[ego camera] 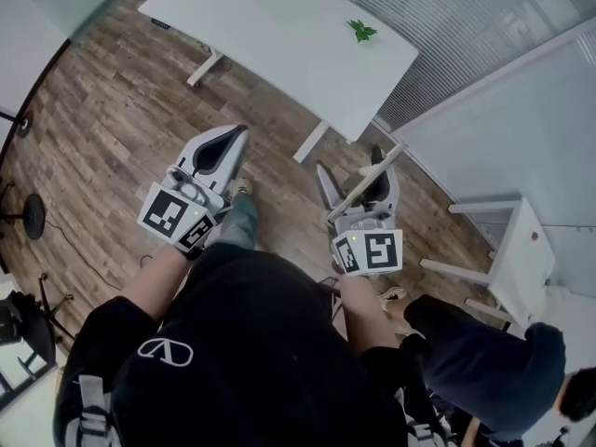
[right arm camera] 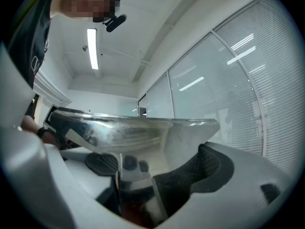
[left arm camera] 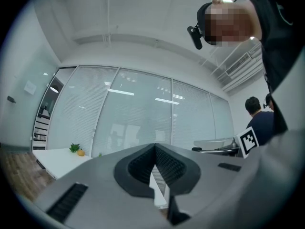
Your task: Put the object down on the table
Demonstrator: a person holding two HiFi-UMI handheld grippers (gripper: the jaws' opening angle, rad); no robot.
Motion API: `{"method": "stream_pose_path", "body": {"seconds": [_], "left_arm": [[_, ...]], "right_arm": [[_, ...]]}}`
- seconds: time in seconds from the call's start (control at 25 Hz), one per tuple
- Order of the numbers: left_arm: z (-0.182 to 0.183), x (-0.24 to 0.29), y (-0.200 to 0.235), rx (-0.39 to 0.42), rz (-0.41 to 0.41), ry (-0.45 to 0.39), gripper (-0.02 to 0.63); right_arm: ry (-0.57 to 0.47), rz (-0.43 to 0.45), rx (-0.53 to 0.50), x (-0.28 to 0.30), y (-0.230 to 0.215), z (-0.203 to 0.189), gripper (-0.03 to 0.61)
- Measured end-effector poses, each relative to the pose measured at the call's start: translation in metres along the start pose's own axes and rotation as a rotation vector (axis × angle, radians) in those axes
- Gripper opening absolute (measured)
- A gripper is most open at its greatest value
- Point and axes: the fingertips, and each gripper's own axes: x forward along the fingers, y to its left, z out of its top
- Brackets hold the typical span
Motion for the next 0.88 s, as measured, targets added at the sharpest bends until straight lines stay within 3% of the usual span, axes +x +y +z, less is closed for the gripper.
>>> {"method": "stream_pose_path", "body": {"seconds": [0.24,0.48,0.88], "left_arm": [[-0.004,0.075,0.07,-0.023,-0.1,-0.02,0.005],[-0.002,0.137,0.144,-0.032,-0.148,-0.037,0.005],[-0.013,0.204,0.21,-0.052,-0.133,-0.031,0.005]], "right_arm": [[-0.001,-0.067,-0.041,0.09,-0.038,-0.001,0.422],[-0.004,-0.111,-0.071,0.179,-0.066,-0.005,0.42],[0.033,-0.09,-0.085,0.281,-0.112,-0.031,0.42]]}}
